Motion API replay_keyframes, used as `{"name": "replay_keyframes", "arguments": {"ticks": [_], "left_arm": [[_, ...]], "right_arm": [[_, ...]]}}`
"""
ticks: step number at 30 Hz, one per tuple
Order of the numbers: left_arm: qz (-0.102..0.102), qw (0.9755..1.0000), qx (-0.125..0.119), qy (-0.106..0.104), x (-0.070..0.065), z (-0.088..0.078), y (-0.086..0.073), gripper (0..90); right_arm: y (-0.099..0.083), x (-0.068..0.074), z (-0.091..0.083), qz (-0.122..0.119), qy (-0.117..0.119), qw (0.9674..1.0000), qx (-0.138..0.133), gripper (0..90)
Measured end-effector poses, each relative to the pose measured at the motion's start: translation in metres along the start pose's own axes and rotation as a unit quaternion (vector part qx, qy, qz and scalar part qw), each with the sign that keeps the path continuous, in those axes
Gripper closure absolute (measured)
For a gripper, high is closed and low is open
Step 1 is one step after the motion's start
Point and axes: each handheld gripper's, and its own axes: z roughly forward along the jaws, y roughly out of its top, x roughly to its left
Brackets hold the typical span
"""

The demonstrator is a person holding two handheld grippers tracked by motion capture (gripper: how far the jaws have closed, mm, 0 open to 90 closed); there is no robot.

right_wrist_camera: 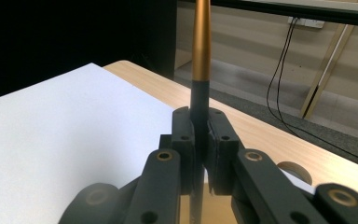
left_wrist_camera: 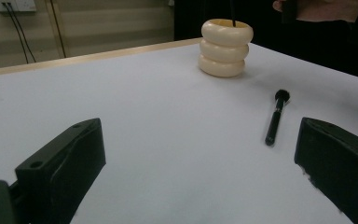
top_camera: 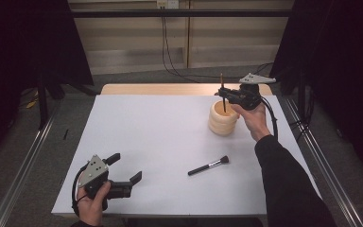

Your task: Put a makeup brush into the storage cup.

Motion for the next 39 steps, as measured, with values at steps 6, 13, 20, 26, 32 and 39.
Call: {"name": "replay_keyframes", "arguments": {"ticks": [6,13,20,26,32,39], "left_arm": [[-0.003,1.0,0.001,-0.001,0.0,0.001,0.0,1.5],[-0.003,1.0,0.001,0.003,0.001,0.003,0.0,1.9],[-0.003,1.0,0.003,0.005,0.002,0.003,0.0,1.9],[-0.007,1.0,0.0,0.006,0.003,0.004,-0.001,2.1],[-0.004,1.0,0.005,0.007,0.003,0.004,-0.001,2.3],[-0.003,1.0,0.004,0.003,0.004,0.005,-0.001,2.4]], "right_arm": [[-0.006,-0.002,0.001,0.008,-0.005,0.9999,0.006,83.0],[-0.024,-0.005,0.001,0.013,-0.004,0.9998,0.016,83.0],[-0.033,-0.005,-0.002,0.014,0.0,0.9997,0.02,82.9],[-0.035,-0.002,0.001,0.012,0.009,0.9996,0.023,82.7],[-0.042,-0.002,0.002,0.018,0.01,0.9994,0.028,80.8],[-0.042,-0.004,-0.002,0.021,0.005,0.9994,0.026,76.5]]}}
